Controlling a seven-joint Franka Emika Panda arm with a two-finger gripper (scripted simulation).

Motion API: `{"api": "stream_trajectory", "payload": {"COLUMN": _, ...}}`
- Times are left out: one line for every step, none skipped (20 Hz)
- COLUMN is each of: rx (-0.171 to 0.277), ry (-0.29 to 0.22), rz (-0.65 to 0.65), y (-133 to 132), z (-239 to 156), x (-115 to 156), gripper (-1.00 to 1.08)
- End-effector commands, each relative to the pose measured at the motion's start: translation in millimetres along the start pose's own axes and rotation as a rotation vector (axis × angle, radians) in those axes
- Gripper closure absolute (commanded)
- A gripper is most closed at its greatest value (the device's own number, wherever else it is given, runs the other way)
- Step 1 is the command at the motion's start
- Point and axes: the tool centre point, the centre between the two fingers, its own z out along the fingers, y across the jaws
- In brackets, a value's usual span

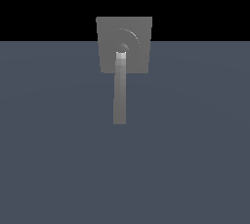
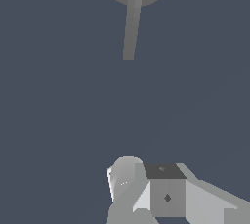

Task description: Turn on the faucet by rotating a designated handle.

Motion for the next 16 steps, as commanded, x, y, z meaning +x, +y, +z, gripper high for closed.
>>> {"api": "stream_trajectory", "payload": {"rx": 0.000, "ry": 0.000, "rz": 0.000, "y": 0.0, "z": 0.0, "x": 0.0, "gripper": 1.08}}
{"api": "stream_trajectory", "payload": {"rx": 0.000, "ry": 0.001, "rz": -0.001, "y": 0.0, "z": -0.2, "x": 0.2, "gripper": 1.08}}
{"api": "stream_trajectory", "payload": {"rx": -0.002, "ry": 0.002, "rz": -0.003, "y": 0.2, "z": -0.7, "x": 0.6, "gripper": 1.08}}
{"api": "stream_trajectory", "payload": {"rx": -0.004, "ry": 0.005, "rz": -0.006, "y": 0.3, "z": -1.5, "x": 1.4, "gripper": 1.08}}
{"api": "stream_trajectory", "payload": {"rx": -0.007, "ry": 0.008, "rz": -0.010, "y": 0.6, "z": -2.7, "x": 2.5, "gripper": 1.08}}
{"api": "stream_trajectory", "payload": {"rx": -0.010, "ry": 0.013, "rz": -0.016, "y": 0.9, "z": -4.1, "x": 3.8, "gripper": 1.08}}
{"api": "stream_trajectory", "payload": {"rx": -0.014, "ry": 0.018, "rz": -0.022, "y": 1.2, "z": -5.8, "x": 5.3, "gripper": 1.08}}
{"api": "stream_trajectory", "payload": {"rx": -0.017, "ry": 0.022, "rz": -0.028, "y": 1.5, "z": -7.3, "x": 6.7, "gripper": 1.08}}
{"api": "stream_trajectory", "payload": {"rx": -0.019, "ry": 0.026, "rz": -0.032, "y": 1.7, "z": -8.4, "x": 7.8, "gripper": 1.08}}
{"api": "stream_trajectory", "payload": {"rx": -0.021, "ry": 0.028, "rz": -0.034, "y": 1.8, "z": -9.2, "x": 8.5, "gripper": 1.08}}
{"api": "stream_trajectory", "payload": {"rx": -0.021, "ry": 0.029, "rz": -0.036, "y": 1.9, "z": -9.6, "x": 9.0, "gripper": 1.08}}
{"api": "stream_trajectory", "payload": {"rx": -0.021, "ry": 0.029, "rz": -0.036, "y": 1.7, "z": -9.7, "x": 9.1, "gripper": 1.08}}
{"api": "stream_trajectory", "payload": {"rx": -0.020, "ry": 0.028, "rz": -0.035, "y": 1.8, "z": -9.4, "x": 8.8, "gripper": 1.08}}
{"api": "stream_trajectory", "payload": {"rx": -0.021, "ry": 0.028, "rz": -0.035, "y": 1.9, "z": -9.3, "x": 8.7, "gripper": 1.08}}
{"api": "stream_trajectory", "payload": {"rx": -0.024, "ry": 0.030, "rz": -0.037, "y": 2.0, "z": -9.5, "x": 8.6, "gripper": 1.08}}
{"api": "stream_trajectory", "payload": {"rx": -0.029, "ry": 0.032, "rz": -0.039, "y": 2.1, "z": -10.0, "x": 8.7, "gripper": 1.08}}
